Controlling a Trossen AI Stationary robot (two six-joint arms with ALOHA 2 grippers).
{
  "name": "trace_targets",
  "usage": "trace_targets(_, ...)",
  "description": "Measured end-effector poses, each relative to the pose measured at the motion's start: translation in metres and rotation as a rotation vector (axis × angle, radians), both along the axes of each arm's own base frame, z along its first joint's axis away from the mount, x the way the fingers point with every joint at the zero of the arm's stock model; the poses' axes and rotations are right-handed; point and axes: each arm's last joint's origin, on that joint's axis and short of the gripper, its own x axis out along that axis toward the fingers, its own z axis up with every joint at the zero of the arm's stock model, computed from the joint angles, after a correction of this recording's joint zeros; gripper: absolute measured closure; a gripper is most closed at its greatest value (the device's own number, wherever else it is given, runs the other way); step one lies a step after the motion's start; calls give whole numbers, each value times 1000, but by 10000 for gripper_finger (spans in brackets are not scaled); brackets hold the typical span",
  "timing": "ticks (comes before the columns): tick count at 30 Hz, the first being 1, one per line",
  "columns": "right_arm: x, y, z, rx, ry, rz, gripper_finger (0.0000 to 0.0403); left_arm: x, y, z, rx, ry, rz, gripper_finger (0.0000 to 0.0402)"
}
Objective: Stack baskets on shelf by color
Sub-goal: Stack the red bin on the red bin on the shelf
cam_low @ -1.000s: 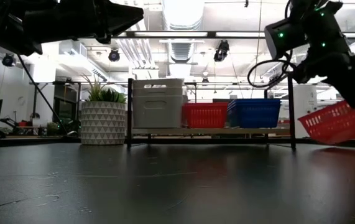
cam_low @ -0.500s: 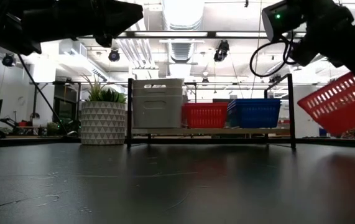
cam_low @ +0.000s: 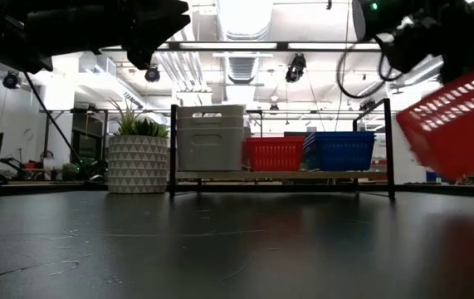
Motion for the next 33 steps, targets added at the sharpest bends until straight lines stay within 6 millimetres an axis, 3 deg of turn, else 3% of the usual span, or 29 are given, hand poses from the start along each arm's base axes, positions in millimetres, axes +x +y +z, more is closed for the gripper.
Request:
trace_targets(9, 36, 42, 0, -51, -408, 228, 390, 3, -12, -3, -19, 20, -79, 283)
trace_targets(13, 63, 61, 2, -356, -734, 352, 390, 2, -12, -5, -11, 26, -95, 283)
trace_targets(16, 74, 79, 1, -575, -858, 451, 390, 2, -12, -5, -11, 27, -97, 283)
trace_targets(21, 90, 96, -16, -767, -868, 558, 390, 2, -18, -8, 1, 39, -139, 283)
trace_targets(27, 110, 102, -50, -766, -765, 594, 390, 1, -22, -3, 25, 13, -256, 283)
trace_targets(33, 128, 107, -81, -753, -649, 604, 390, 2, -22, -11, -10, 91, -271, 283)
